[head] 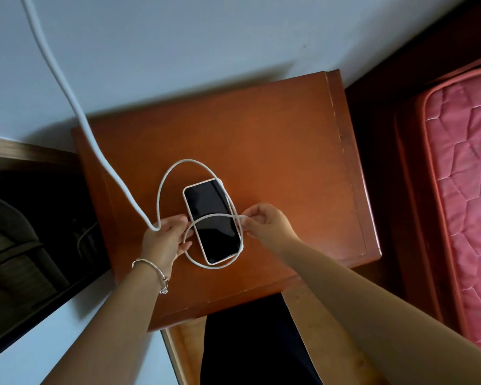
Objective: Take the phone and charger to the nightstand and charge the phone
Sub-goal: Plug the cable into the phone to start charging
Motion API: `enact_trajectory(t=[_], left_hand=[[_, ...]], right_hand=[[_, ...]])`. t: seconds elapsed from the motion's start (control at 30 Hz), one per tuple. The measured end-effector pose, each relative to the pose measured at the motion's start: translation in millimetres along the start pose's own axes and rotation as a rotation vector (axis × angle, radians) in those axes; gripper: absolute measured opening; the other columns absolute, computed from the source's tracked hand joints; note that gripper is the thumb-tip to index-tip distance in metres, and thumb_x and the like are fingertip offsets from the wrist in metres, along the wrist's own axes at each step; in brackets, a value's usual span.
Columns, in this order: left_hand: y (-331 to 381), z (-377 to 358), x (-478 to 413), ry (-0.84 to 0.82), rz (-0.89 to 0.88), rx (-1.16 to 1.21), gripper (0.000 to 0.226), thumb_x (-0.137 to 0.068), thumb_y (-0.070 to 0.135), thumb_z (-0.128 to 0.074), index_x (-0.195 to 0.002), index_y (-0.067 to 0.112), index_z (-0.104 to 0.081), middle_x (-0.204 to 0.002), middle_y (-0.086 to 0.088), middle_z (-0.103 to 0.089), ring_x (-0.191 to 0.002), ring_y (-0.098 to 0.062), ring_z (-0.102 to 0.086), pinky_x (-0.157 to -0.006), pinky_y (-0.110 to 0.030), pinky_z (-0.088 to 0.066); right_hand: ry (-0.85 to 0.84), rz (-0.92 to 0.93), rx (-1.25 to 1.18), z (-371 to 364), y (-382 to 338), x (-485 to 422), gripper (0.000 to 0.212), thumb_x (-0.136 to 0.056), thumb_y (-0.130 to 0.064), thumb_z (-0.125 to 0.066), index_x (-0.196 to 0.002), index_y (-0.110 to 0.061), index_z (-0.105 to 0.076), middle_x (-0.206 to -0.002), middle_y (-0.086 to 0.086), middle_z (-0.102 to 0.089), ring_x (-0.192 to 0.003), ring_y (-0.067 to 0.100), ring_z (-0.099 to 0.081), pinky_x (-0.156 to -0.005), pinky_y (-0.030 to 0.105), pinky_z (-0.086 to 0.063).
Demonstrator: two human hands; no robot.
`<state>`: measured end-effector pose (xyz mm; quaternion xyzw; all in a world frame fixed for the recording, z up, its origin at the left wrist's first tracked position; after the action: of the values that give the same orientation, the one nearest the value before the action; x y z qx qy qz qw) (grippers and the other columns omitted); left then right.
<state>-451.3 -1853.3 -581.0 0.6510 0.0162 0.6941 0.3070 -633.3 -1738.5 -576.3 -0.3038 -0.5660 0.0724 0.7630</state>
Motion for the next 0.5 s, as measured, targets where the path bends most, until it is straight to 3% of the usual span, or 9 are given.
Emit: enact_trajectory(t=[0.17,0.3,0.5], left_hand=[[0,-10,7,-0.022,-0.080,-0.131,0.025,-0.088,0.023,-0.060,-0.110,0.012,-0.063,-0.109,-0.006,-0.068,-0.103,-0.020,-0.062,-0.071,-0.028,-0.046],[1,-10,11,-0.012,-0.102,-0.153,0.007,-0.086,0.023,-0.063,-0.093,0.021,-0.064,-0.106,-0.004,-0.069,-0.103,-0.019,-0.062,-0.082,-0.032,-0.044],[0,-9,21,-0.044,-0.044,-0.036,0.008,-0.084,0.008,-0.063,-0.087,0.015,-0.064,-0.094,-0.006,-0.069,-0.092,-0.018,-0.064,-0.066,-0.020,-0.042]], right_hand=[[-0.003,-0.013,-0.057,-1,1,1,0.007,-0.086,-0.022,-0.066,-0.083,-0.023,-0.059,-0.079,-0.005,-0.069,-0.086,0.021,-0.067,-0.088,0.048,-0.054],[-0.030,-0.010,-0.045,0,-2,1,0.005,-0.087,-0.022,-0.064,-0.085,-0.022,-0.059,-0.078,-0.006,-0.070,-0.085,0.023,-0.068,-0.087,0.048,-0.054],[-0.054,-0.001,-0.054,-3,-4,3,0.007,-0.088,-0.020,-0.062,-0.084,-0.024,-0.058,-0.092,0.003,-0.073,-0.094,0.027,-0.068,-0.089,0.050,-0.054]])
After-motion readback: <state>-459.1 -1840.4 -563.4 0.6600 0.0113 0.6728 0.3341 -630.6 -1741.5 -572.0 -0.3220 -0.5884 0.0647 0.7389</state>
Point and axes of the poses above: each hand's wrist, its own x-axis away from the middle knuckle, its own z-axis out of the back of the hand, y = z × x, the point moved 6 cm from there along -x, towards the middle knuckle
